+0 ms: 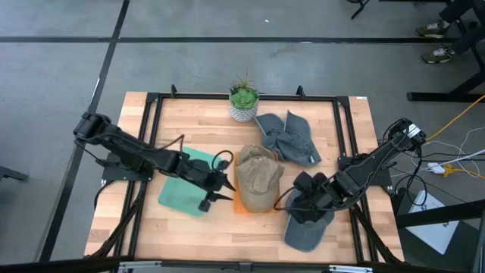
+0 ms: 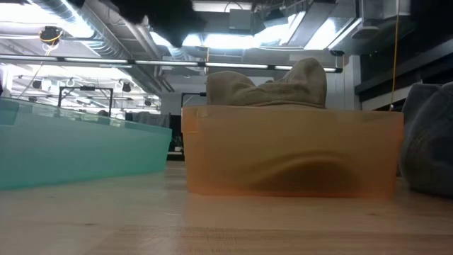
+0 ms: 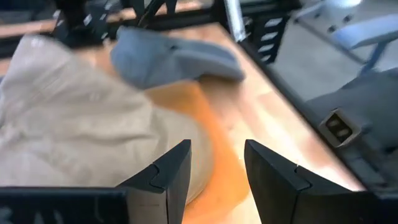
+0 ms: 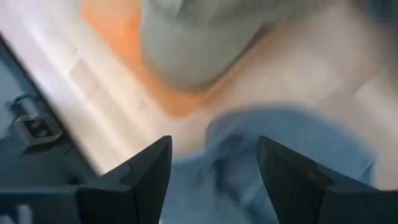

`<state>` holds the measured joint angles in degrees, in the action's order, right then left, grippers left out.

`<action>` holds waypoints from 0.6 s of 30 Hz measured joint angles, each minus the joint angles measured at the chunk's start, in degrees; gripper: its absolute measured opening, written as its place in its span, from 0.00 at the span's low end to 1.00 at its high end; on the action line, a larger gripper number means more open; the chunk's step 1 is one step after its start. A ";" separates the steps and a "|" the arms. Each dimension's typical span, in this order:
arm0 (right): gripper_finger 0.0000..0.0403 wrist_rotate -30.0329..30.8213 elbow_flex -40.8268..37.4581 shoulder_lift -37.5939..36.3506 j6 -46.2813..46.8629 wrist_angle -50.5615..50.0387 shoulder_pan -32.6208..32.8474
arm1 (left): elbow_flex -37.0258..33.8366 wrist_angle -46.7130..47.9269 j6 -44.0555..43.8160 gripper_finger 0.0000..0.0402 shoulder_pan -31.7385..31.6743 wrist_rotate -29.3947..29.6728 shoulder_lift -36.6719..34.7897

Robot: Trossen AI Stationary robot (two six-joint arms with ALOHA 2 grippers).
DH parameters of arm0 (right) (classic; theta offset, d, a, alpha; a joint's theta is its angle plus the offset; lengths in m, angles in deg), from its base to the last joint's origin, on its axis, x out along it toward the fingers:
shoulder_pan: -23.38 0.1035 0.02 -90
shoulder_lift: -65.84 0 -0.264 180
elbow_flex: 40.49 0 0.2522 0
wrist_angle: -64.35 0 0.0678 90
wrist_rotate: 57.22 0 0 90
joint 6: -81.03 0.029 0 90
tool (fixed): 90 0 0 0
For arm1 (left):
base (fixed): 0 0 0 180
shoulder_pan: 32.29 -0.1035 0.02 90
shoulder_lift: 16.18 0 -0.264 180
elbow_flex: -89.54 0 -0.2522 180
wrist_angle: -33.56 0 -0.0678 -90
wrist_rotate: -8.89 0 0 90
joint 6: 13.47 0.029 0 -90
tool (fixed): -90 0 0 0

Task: Pick & Place hat
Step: Put the top right blue cap into the green bin

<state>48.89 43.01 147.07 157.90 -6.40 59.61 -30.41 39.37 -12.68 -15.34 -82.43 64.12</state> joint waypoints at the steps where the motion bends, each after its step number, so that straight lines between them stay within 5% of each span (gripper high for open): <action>1: 0.58 2.52 0.00 0.00 -1.62 -0.28 -0.02 | 0.00 0.00 0.00 0.36 -0.11 1.05 0.69; 9: 0.58 21.05 0.00 0.00 -12.27 -7.29 -1.76 | 0.00 -0.02 0.02 0.36 -0.61 14.39 2.90; 18: 0.58 18.58 -11.14 0.04 -12.17 -6.96 -6.09 | 0.33 0.06 3.99 0.36 -0.61 17.99 2.64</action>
<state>67.47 31.86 147.11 145.73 -13.36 53.52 -30.09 39.43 -8.69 -15.95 -64.44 66.76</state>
